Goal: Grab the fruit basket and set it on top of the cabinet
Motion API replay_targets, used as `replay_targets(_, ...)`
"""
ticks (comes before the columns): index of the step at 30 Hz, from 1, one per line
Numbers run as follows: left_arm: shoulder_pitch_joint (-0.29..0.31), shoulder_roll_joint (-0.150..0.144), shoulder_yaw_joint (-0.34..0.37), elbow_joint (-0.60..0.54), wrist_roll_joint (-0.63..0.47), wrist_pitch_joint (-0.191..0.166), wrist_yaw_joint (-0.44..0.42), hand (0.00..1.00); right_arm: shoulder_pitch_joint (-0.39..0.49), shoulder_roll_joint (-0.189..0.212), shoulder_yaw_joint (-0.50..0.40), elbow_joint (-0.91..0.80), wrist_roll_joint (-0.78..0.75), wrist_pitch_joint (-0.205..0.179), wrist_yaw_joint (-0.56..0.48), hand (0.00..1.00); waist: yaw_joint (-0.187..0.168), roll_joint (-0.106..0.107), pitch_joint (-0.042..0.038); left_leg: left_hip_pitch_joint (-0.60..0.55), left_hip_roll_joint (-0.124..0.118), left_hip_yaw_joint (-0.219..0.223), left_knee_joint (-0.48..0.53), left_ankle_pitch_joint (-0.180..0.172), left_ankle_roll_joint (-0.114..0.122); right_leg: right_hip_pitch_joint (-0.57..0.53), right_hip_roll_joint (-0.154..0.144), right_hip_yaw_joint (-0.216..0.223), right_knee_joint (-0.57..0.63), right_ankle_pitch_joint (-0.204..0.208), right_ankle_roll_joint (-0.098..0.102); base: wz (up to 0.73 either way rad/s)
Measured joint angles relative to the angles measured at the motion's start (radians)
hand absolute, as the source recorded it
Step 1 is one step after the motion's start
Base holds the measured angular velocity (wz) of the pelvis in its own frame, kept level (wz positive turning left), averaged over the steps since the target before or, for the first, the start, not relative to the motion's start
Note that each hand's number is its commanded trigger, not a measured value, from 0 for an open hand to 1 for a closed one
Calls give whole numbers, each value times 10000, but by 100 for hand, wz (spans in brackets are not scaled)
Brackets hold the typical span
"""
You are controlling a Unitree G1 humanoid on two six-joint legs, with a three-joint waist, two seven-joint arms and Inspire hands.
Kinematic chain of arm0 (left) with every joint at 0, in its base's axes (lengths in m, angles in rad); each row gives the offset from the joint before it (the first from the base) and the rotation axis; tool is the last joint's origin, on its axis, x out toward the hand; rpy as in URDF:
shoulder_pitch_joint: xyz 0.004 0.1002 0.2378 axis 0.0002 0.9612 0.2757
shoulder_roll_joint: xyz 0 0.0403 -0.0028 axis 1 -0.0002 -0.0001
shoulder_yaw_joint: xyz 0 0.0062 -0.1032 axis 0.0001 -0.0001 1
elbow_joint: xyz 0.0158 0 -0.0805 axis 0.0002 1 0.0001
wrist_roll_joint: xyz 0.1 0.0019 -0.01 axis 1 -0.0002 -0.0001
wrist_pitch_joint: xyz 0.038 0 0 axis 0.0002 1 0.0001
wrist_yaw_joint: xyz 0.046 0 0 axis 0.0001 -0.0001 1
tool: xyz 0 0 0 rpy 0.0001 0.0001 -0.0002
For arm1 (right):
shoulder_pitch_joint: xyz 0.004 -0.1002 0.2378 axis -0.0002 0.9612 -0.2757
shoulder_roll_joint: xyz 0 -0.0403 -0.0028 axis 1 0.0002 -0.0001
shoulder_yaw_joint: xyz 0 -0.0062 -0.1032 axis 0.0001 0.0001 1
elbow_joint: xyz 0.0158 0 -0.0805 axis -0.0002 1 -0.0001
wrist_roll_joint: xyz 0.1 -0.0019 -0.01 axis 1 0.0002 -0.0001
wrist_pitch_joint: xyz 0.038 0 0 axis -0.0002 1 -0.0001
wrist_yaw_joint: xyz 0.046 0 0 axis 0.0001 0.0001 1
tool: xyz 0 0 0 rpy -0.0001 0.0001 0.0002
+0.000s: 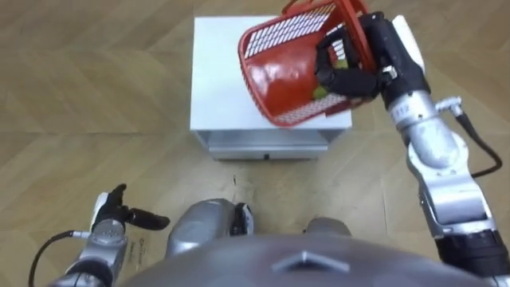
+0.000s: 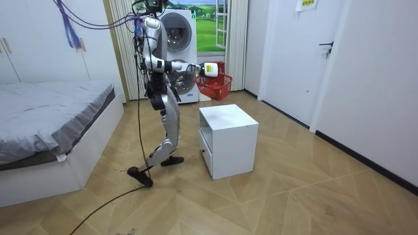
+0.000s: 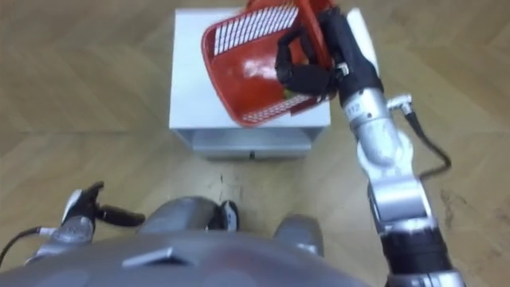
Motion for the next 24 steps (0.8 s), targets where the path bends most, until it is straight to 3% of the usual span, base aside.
replay_targets(2, 19, -85, 1, 4, -29, -125, -3, 0, 3, 20, 28, 2, -10, 43, -17, 100, 44, 67, -40, 313, 145, -69, -344, 20, -39, -436, 300, 99, -962, -356, -54, 5)
replay_targets(4, 122, -133, 12, 31, -28, -204, -5, 0, 50, 50, 93, 13, -64, 116, -21, 100, 163, 165, -42, 696, 320, -194, -697, 53, -160, -530, 613, 131, -2538, -409, -54, 4)
replay_targets(5, 177, -105, 13, 67, -30, -245, 2, 0, 139, 81, 99, 4, -84, 117, -36, 100, 116, 131, -60, 839, 307, -360, -881, 98, -234, -436, 687, 163, -3992, -192, -88, 34)
replay_targets(6, 230, -85, 17, 117, -30, -254, 14, 0, 206, 92, 113, 6, -86, 149, -49, 100, 141, -42, -152, 901, 251, -441, -961, 69, -327, -271, 730, 192, -5510, 459, -109, 38)
replay_targets(7, 254, -110, 25, 160, -19, -246, 16, 0, 218, 93, 128, 21, -87, 172, -57, 100, 138, -44, -127, 915, 266, -528, -921, 10, -398, -240, 805, 215, -5829, 813, 5, 33)
replay_targets(8, 329, -166, 22, 114, -15, -248, 15, 0, 278, 164, 149, 26, -74, 266, -147, 100, 134, 30, -203, 1004, 409, -624, -962, 15, -485, 88, 950, -2, -6127, 951, -69, 24)
replay_targets(9, 543, -166, 23, 107, -16, -286, 14, 0, 273, 245, 167, 26, -37, 285, -228, 100, 152, 76, -180, 1090, 556, -631, -1070, -13, -574, 375, 1145, -195, -6492, 1002, -150, 23)
replay_targets(13, 757, -197, 23, 125, 5, -283, 0, 0, 249, 263, 159, 34, 129, 280, -432, 100, 146, 30, -151, 1294, 789, -644, -1363, -2, -728, 769, 1382, -385, -6980, 1031, -200, 20)
replay_targets(22, 1103, -208, 89, 330, 965, -167, -332, 0, 230, 317, 166, 927, 130, 234, -520, 100, 225, -76, -68, 1316, 812, -626, -1668, -13, -749, 1028, 1483, -460, -7706, 1193, -163, 1)
replay_targets(24, 1068, -191, 106, 412, 970, -140, -423, 0, 193, 315, 166, 1323, 137, 8, -583, 100, 226, -73, -65, 1183, 821, -626, -1666, -13, -749, 975, 1494, -464, -7785, 1236, -167, 0)
